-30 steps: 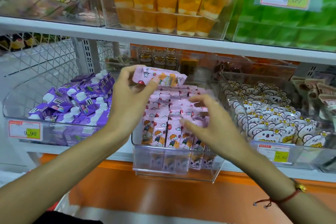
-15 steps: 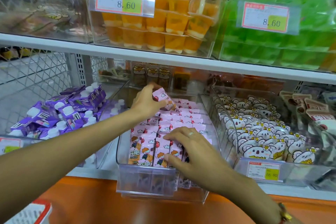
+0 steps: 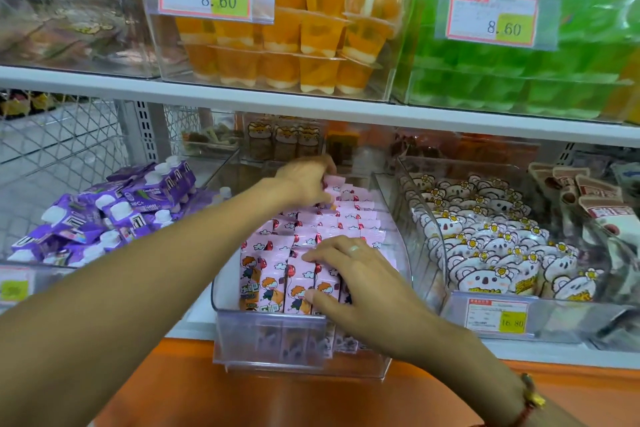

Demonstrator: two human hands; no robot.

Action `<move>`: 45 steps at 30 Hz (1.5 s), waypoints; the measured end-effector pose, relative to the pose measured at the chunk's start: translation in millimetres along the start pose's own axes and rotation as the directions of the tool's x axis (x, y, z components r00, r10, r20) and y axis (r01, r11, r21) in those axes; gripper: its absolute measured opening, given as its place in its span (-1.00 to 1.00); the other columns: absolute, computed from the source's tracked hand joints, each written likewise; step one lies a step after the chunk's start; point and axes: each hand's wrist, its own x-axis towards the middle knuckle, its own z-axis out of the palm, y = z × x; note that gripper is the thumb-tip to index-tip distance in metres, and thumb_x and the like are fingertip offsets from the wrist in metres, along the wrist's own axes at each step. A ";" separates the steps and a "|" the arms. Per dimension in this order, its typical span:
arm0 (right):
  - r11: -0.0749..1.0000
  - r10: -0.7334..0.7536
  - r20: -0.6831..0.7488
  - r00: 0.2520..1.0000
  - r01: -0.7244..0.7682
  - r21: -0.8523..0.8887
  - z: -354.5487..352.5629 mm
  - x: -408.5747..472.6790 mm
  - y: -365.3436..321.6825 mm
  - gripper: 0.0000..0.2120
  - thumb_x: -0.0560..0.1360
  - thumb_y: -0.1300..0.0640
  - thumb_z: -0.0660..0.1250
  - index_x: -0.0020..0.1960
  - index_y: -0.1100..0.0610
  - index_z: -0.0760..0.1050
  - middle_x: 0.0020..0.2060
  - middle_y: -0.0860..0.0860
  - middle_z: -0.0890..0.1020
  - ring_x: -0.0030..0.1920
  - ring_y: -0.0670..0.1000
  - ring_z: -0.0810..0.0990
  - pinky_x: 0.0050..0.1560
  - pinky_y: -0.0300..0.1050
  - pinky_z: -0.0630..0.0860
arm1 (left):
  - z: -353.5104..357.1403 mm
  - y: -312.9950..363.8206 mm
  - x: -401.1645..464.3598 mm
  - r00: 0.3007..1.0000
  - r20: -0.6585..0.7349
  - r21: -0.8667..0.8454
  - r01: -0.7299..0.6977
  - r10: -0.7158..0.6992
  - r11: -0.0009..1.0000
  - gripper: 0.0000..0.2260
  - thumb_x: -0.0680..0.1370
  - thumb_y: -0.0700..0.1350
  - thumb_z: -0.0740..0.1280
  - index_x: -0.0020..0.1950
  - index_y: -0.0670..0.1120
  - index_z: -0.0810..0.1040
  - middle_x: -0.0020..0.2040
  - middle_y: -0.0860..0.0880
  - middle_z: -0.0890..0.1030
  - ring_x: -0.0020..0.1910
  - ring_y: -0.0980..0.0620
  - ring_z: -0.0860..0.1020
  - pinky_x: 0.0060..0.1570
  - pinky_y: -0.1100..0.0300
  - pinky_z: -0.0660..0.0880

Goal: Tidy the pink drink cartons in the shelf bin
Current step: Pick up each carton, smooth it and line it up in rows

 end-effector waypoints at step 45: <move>0.981 0.004 -0.103 0.995 0.016 0.193 -13.6 -12.0 -10.3 -0.76 0.50 -0.19 0.26 0.09 -0.16 0.56 0.07 -0.33 0.47 0.14 -0.27 0.42 0.08 -0.23 0.43 | -16.9 8.2 -113.5 0.624 -0.661 -0.659 -0.219 -0.416 0.719 -0.88 0.62 -0.06 0.24 0.05 0.01 0.57 -0.10 0.10 0.63 -0.07 0.09 0.61 -0.03 -0.07 0.57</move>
